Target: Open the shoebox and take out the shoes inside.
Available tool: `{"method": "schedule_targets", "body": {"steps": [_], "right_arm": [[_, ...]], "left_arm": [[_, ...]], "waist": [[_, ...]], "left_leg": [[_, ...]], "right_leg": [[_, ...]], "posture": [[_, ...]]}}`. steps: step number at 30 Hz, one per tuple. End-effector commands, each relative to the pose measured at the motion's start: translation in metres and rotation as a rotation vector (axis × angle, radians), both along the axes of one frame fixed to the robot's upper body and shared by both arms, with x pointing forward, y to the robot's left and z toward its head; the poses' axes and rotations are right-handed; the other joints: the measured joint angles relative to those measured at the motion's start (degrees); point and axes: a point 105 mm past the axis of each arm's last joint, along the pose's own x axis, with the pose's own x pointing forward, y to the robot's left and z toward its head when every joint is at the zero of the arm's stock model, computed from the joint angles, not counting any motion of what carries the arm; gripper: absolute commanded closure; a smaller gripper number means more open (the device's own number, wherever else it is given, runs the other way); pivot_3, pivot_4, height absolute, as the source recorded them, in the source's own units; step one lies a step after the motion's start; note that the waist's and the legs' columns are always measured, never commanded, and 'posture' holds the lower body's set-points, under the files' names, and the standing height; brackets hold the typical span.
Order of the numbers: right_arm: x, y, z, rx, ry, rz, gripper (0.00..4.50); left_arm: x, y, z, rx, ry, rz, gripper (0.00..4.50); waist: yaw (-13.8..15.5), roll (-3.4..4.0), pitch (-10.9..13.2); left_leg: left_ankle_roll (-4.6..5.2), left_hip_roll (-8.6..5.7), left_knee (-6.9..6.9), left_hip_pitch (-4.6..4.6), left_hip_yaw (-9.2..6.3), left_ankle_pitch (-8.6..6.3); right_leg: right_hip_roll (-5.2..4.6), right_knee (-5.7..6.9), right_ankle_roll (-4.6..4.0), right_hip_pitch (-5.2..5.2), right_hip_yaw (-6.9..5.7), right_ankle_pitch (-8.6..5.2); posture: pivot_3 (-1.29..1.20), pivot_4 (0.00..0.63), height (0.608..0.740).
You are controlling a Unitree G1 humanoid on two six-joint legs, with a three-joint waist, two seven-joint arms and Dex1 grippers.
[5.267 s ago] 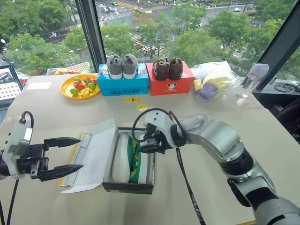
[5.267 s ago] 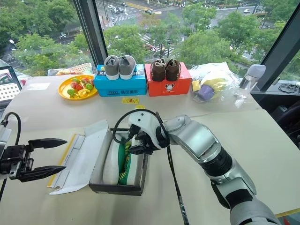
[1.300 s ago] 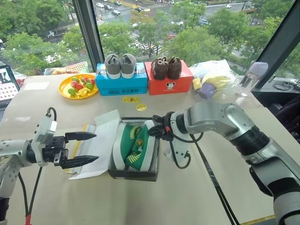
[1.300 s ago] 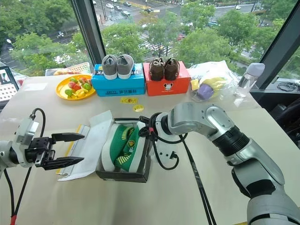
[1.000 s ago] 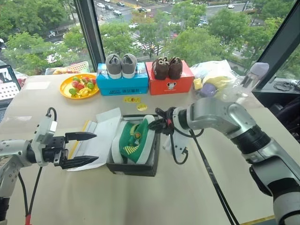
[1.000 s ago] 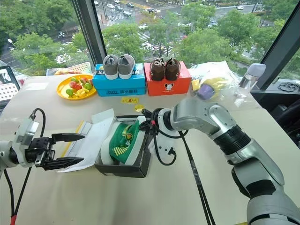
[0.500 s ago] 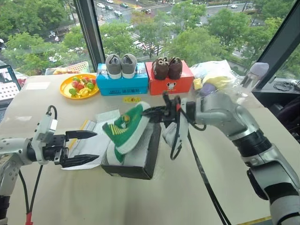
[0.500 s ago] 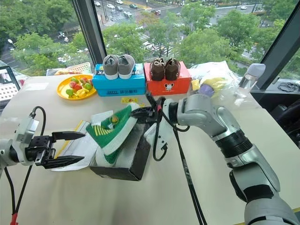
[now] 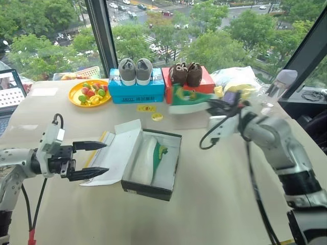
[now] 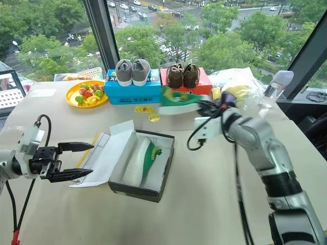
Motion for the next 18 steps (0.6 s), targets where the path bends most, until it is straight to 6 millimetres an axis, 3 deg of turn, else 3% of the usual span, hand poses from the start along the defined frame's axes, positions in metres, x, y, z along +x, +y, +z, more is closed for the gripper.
{"method": "schedule_targets", "body": {"steps": [1,6,13,15,18], "right_arm": [[-0.016,-0.026,0.007,-0.036,-0.082,-0.173,4.04],[-0.032,-0.036,-0.039,-0.02,0.03,-0.322,4.04],[-0.041,-0.024,-0.091,0.004,0.223,-0.325,4.04],[-0.044,-0.022,-0.099,0.035,0.281,-0.311,3.12],[-0.047,-0.02,-0.102,0.055,0.318,-0.3,2.15]], "left_arm": [[0.002,-0.005,0.008,0.009,-0.035,-0.021,0.0],[0.005,-0.009,0.009,-0.001,-0.038,-0.031,0.0],[0.007,-0.012,0.01,-0.003,-0.036,-0.042,0.0],[0.007,-0.012,0.01,0.002,-0.032,-0.045,0.0],[0.006,-0.013,0.01,-0.001,-0.023,-0.05,0.0]], "waist": [[-0.19,0.0,0.0],[-1.13,-0.01,0.0],[-1.46,-0.05,-0.03],[-1.48,-0.06,-0.04],[-1.48,-0.11,-0.04]], "left_leg": [[0.0,0.0,-0.01,0.0,0.0,0.0],[0.18,0.01,0.01,0.06,-0.02,-0.1],[0.27,0.0,0.13,0.12,-0.05,-0.07],[0.27,0.01,0.17,0.22,-0.08,-0.07],[0.3,0.03,0.16,0.56,-0.1,-0.08]], "right_leg": [[0.01,0.0,0.01,0.0,0.01,0.0],[0.09,0.05,0.06,0.01,0.14,-0.01],[0.1,0.13,0.33,0.07,0.14,-0.04],[0.12,0.12,0.33,0.22,0.12,-0.04],[0.13,0.06,0.32,0.57,0.11,-0.04]], "posture": [[0.0,0.15,0.731],[0.0,0.15,0.731],[0.0,0.15,0.731],[0.0,0.15,0.731],[0.0,0.15,0.731]]}}
